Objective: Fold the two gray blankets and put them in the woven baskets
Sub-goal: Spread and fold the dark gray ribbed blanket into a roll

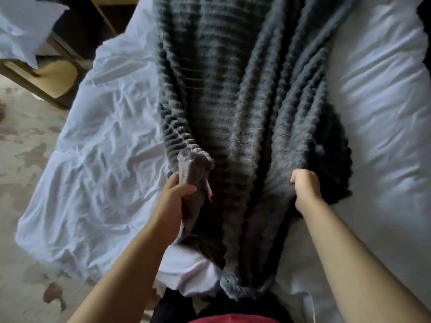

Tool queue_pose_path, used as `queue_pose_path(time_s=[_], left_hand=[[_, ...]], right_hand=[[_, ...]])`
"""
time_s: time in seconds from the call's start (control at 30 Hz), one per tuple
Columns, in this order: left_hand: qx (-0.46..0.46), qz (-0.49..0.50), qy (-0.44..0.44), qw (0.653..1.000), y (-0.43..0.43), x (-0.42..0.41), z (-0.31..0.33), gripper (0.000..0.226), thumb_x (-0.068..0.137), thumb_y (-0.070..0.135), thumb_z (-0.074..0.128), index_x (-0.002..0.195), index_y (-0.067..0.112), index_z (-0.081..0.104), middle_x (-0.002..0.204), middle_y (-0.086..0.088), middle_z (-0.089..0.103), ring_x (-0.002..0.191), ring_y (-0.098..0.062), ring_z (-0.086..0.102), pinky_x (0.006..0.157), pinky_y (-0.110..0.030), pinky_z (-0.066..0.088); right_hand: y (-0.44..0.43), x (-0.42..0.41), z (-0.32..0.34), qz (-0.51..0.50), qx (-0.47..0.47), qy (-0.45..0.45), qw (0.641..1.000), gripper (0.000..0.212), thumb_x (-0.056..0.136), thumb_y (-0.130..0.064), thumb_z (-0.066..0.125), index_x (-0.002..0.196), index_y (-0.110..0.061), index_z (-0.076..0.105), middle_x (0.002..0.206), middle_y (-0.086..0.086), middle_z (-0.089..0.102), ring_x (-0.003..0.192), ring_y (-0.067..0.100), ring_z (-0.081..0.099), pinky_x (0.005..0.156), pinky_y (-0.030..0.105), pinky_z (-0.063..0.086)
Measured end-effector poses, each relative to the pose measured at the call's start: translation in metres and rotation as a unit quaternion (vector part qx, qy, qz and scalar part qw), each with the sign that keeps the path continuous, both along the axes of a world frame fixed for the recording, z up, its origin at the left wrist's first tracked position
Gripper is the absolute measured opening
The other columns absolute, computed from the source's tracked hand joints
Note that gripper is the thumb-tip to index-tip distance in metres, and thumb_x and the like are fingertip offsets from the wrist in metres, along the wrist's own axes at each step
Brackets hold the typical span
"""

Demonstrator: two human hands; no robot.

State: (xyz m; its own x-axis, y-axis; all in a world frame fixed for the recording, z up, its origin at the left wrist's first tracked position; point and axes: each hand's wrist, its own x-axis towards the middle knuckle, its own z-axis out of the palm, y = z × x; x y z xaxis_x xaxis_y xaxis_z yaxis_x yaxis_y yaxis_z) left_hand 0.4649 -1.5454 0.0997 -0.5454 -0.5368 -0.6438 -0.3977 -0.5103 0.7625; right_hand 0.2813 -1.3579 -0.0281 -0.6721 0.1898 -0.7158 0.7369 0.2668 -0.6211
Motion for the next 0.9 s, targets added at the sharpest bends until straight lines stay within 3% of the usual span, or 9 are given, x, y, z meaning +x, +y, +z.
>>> queue_pose_path(time_s=[0.1, 0.17, 0.27, 0.37, 0.47, 0.57, 0.7, 0.8, 0.9], left_hand=[[0.013, -0.023, 0.035, 0.999, 0.003, -0.014, 0.021, 0.037, 0.078, 0.028, 0.065, 0.104, 0.001, 0.066, 0.084, -0.018, 0.065, 0.068, -0.027, 0.061, 0.062, -0.028, 0.049], [0.004, -0.04, 0.054, 0.998, 0.003, -0.022, 0.036, 0.036, 0.077, 0.037, 0.065, 0.095, 0.007, 0.073, 0.088, -0.014, 0.073, 0.075, -0.025, 0.07, 0.068, -0.029, 0.055], [-0.088, -0.043, 0.073, 0.993, 0.0, -0.041, 0.066, 0.021, 0.087, 0.028, 0.065, 0.076, 0.014, 0.077, 0.075, -0.004, 0.075, 0.069, -0.014, 0.072, 0.065, -0.024, 0.056], [-0.156, -0.059, 0.122, 0.978, 0.0, -0.063, 0.107, 0.036, 0.09, 0.024, 0.062, 0.057, 0.026, 0.075, 0.056, 0.003, 0.07, 0.052, -0.008, 0.066, 0.051, -0.02, 0.052], [-0.159, -0.085, 0.189, 0.965, 0.004, -0.079, 0.154, 0.033, 0.092, 0.025, 0.06, 0.065, 0.014, 0.076, 0.069, -0.013, 0.073, 0.067, -0.024, 0.07, 0.066, -0.034, 0.056], [-0.138, -0.103, 0.251, 0.953, 0.013, -0.096, 0.203, 0.025, 0.089, 0.02, 0.063, 0.077, 0.001, 0.072, 0.083, -0.029, 0.07, 0.081, -0.04, 0.068, 0.076, -0.051, 0.054], [-0.173, -0.118, 0.313, 0.926, 0.031, -0.109, 0.269, 0.028, 0.082, 0.024, 0.069, 0.074, -0.002, 0.065, 0.08, -0.028, 0.067, 0.076, -0.041, 0.066, 0.069, -0.048, 0.055], [-0.238, -0.172, 0.355, 0.888, 0.044, -0.104, 0.302, 0.036, 0.075, 0.033, 0.064, 0.074, -0.003, 0.062, 0.08, -0.028, 0.067, 0.072, -0.029, 0.062, 0.062, -0.045, 0.051], [-0.253, -0.195, 0.365, 0.874, 0.044, -0.093, 0.307, 0.033, 0.079, 0.034, 0.061, 0.078, 0.001, 0.066, 0.083, -0.026, 0.069, 0.076, -0.025, 0.066, 0.077, -0.056, 0.053]], right_hand=[[0.013, 0.006, 0.039, -0.056, -0.13, -0.012, 0.99, 0.04, 0.068, -0.031, 0.072, 0.101, -0.009, 0.069, 0.102, 0.01, 0.067, 0.094, 0.029, 0.064, 0.09, 0.04, 0.051], [0.024, 0.011, 0.068, -0.076, -0.148, 0.041, 0.985, 0.059, 0.07, -0.047, 0.076, 0.116, -0.01, 0.068, 0.111, 0.008, 0.069, 0.104, 0.029, 0.064, 0.096, 0.047, 0.05], [0.043, 0.018, 0.12, -0.097, -0.12, 0.18, 0.971, 0.044, 0.076, -0.042, 0.071, 0.11, -0.014, 0.07, 0.101, 0.003, 0.072, 0.1, 0.027, 0.067, 0.09, 0.046, 0.054], [0.055, 0.026, 0.176, -0.144, -0.149, 0.248, 0.946, 0.026, 0.072, -0.034, 0.067, 0.092, -0.019, 0.074, 0.099, 0.006, 0.073, 0.098, 0.028, 0.067, 0.091, 0.05, 0.053], [0.06, 0.017, 0.232, -0.207, -0.212, 0.262, 0.918, 0.019, 0.079, -0.029, 0.061, 0.091, -0.017, 0.07, 0.114, 0.009, 0.068, 0.107, 0.027, 0.063, 0.096, 0.048, 0.049], [0.05, 0.001, 0.3, -0.241, -0.329, 0.255, 0.877, 0.016, 0.089, -0.022, 0.06, 0.097, -0.013, 0.07, 0.109, 0.007, 0.071, 0.098, 0.022, 0.067, 0.087, 0.039, 0.053], [0.005, 0.017, 0.396, -0.1, -0.375, 0.37, 0.844, 0.016, 0.088, -0.02, 0.062, 0.085, -0.018, 0.077, 0.086, 0.002, 0.076, 0.081, 0.017, 0.072, 0.069, 0.028, 0.055], [-0.032, 0.054, 0.425, 0.067, -0.324, 0.509, 0.795, 0.018, 0.083, -0.023, 0.062, 0.095, -0.02, 0.076, 0.089, 0.002, 0.077, 0.087, 0.017, 0.073, 0.073, 0.027, 0.056], [-0.045, 0.072, 0.419, 0.112, -0.241, 0.589, 0.763, 0.025, 0.082, -0.024, 0.059, 0.104, -0.029, 0.072, 0.097, -0.01, 0.075, 0.096, 0.004, 0.069, 0.083, 0.019, 0.053]])
